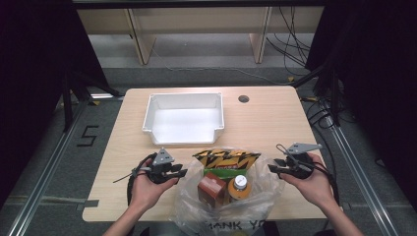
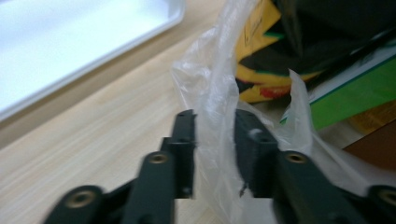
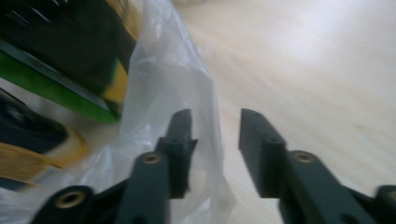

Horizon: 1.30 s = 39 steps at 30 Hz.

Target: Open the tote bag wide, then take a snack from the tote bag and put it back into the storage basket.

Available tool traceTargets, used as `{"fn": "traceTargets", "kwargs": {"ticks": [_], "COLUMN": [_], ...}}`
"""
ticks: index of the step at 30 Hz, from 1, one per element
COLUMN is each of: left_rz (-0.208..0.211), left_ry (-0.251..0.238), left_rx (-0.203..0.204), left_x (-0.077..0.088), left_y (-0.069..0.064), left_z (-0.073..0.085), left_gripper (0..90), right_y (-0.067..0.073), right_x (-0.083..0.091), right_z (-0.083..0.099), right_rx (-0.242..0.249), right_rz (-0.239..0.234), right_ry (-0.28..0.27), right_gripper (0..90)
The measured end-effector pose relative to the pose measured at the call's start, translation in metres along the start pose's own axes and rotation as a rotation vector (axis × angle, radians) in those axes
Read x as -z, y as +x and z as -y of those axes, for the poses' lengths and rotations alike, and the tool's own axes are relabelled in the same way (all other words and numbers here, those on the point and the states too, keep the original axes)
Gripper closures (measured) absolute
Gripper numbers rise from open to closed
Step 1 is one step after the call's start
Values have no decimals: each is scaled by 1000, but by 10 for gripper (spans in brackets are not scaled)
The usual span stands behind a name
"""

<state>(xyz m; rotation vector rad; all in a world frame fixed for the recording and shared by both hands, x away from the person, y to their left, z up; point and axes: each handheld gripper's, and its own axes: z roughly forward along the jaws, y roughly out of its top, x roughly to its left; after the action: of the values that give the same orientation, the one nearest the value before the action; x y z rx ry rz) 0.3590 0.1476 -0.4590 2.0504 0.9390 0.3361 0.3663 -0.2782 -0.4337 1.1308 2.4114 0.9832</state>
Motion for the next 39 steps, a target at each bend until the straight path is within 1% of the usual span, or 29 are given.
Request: {"fn": "traceTargets", "kwargs": {"ticks": [1, 2, 3, 4, 5, 6, 7, 8, 9, 10, 11, 12, 14, 15, 16, 17, 20, 21, 25, 26, 27, 28, 30, 32, 33, 36, 37, 38, 39], "left_rz": [-7, -21, -41, -50, -66, -66, -84, -84, -77, -77, -67, -67, -71, -65, -70, -61, -55, -53, -57, -55, -57, -57, -56, -55, -50, -51, -52, -52, -49], "left_ry": [-20, -36, -57, -87, -109, -109, -131, -131, -144, -144, -155, -155, -159, -164, -165, -168, -166, -167, -170, -172, -174, -174, -170, -165, -168, -166, -168, -168, -176], "left_rx": [8, 15, 19, 26, 31, 31, 33, 33, 35, 35, 50, 50, 48, 66, 66, 81, 80, 107, 115, 103, 122, 122, 105, 103, 118, 112, 105, 105, 113], "left_x": [5, 10, 17, 21, 32, 32, 42, 42, 49, 49, 54, 54, 58, 59, 60, 60, 59, 58, 58, 58, 57, 57, 56, 56, 56, 56, 56, 56, 56], "left_y": [0, 1, 0, -1, -1, -1, -3, -3, -5, -5, -7, -7, -9, -9, -10, -9, -8, -9, -9, -8, -8, -8, -9, -9, -10, -10, -11, -11, -11], "left_z": [-1, -2, -2, -3, -4, -4, -3, -3, -1, -1, 4, 4, 9, 11, 14, 19, 22, 24, 24, 23, 24, 24, 24, 24, 25, 24, 23, 23, 23], "left_gripper": [531, 531, 474, 445, 400, 387, 377, 369, 366, 361, 356, 354, 350, 350, 348, 344, 341, 342, 347, 347, 348, 347, 346, 346, 345, 342, 342, 341, 340], "right_y": [2, 2, 6, 7, 13, 15, 17, 17, 20, 20, 24, 24, 31, 29, 29, 34, 34, 34, 33, 33, 34, 35, 36, 35, 36, 38, 39, 39, 38], "right_x": [15, 15, 20, 29, 39, 45, 49, 49, 55, 55, 58, 58, 61, 62, 63, 60, 58, 57, 56, 56, 56, 54, 54, 54, 55, 56, 57, 57, 57], "right_z": [-3, -3, -4, -6, -9, -11, -13, -13, -18, -18, -22, -22, -26, -27, -28, -30, -30, -28, -26, -26, -26, -26, -26, -27, -29, -30, -32, -32, -34], "right_rx": [-12, -12, -33, -9, -11, 29, 34, 34, 63, 63, 59, 59, 43, 96, 87, 46, 27, 22, 48, 48, 41, 26, 13, 18, 37, 36, 43, 43, 74], "right_rz": [-2, -2, 0, 16, 7, 11, 9, 9, 2, 2, -4, -4, -19, -29, -19, -57, -75, -104, -115, -115, -110, -101, -110, -108, -132, -123, -140, -140, -114], "right_ry": [-56, -56, -98, -120, -156, -177, -190, -190, -240, -240, -279, -279, -326, -325, -334, -368, -379, -386, -404, -404, -410, -439, -436, -441, -428, -449, -448, -448, -473], "right_gripper": [558, 558, 538, 518, 485, 472, 462, 462, 453, 453, 446, 446, 440, 440, 440, 442, 444, 452, 451, 451, 447, 446, 445, 444, 443, 441, 432, 432, 424]}}
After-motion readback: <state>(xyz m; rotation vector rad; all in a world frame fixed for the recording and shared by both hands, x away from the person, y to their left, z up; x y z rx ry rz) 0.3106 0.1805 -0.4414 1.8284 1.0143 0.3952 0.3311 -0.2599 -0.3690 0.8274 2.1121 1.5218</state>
